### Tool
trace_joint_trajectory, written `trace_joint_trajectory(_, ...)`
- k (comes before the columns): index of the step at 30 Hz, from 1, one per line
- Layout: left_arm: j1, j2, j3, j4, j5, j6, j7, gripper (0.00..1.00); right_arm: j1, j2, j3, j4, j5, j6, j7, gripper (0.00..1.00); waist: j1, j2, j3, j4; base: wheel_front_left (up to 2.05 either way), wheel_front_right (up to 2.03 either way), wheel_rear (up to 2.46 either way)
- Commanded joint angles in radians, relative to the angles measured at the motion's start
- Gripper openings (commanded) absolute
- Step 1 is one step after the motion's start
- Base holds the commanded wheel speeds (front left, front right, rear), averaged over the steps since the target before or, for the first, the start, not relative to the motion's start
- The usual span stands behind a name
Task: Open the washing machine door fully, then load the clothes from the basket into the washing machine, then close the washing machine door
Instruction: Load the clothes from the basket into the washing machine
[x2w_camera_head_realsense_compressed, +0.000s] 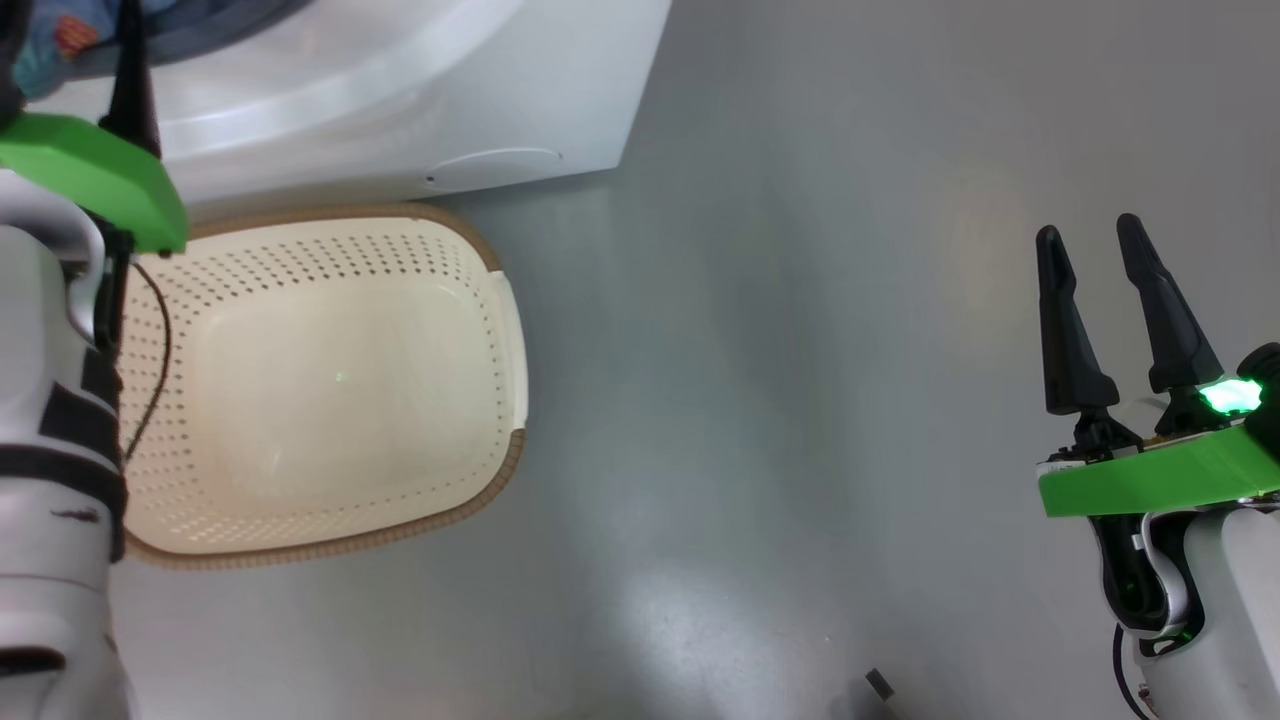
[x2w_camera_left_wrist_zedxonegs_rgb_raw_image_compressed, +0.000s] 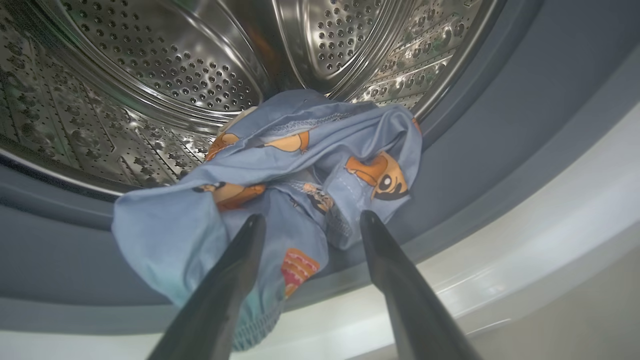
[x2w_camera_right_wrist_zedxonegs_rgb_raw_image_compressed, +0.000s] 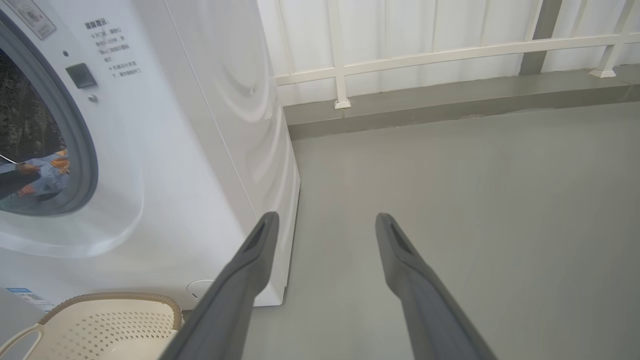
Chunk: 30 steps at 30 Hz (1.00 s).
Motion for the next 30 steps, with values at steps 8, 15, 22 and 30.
trace_joint_trajectory(8, -0.096, 0.081, -0.027, 0.1, 0.038, 0.046, 0.009, 1.0, -0.002, -0.004, 0.03, -0.025, 0.012, 0.007, -0.008, 1.0, -0.0001, 0.0, 0.02, -0.028, 0.0, 0.0, 0.0)
trace_joint_trajectory(15, -0.132, 0.096, -0.053, 0.16, 0.049, 0.062, 0.031, 1.0, -0.003, -0.003, 0.045, -0.023, 0.013, 0.007, -0.008, 1.0, -0.0001, 0.0, 0.02, -0.037, 0.0, 0.0, 0.0)
trace_joint_trajectory(22, -0.154, 0.108, -0.068, 0.183, 0.048, 0.071, 0.055, 0.0, -0.005, -0.007, 0.055, -0.028, 0.015, 0.007, -0.008, 1.0, -0.0001, 0.0, 0.021, -0.047, 0.0, 0.0, 0.0)
trace_joint_trajectory(30, -0.179, 0.104, -0.063, 0.192, 0.02, 0.069, 0.048, 0.0, 0.004, -0.007, 0.053, -0.03, 0.015, 0.007, -0.008, 1.0, -0.0001, 0.0, 0.02, -0.056, 0.0, 0.0, 0.0)
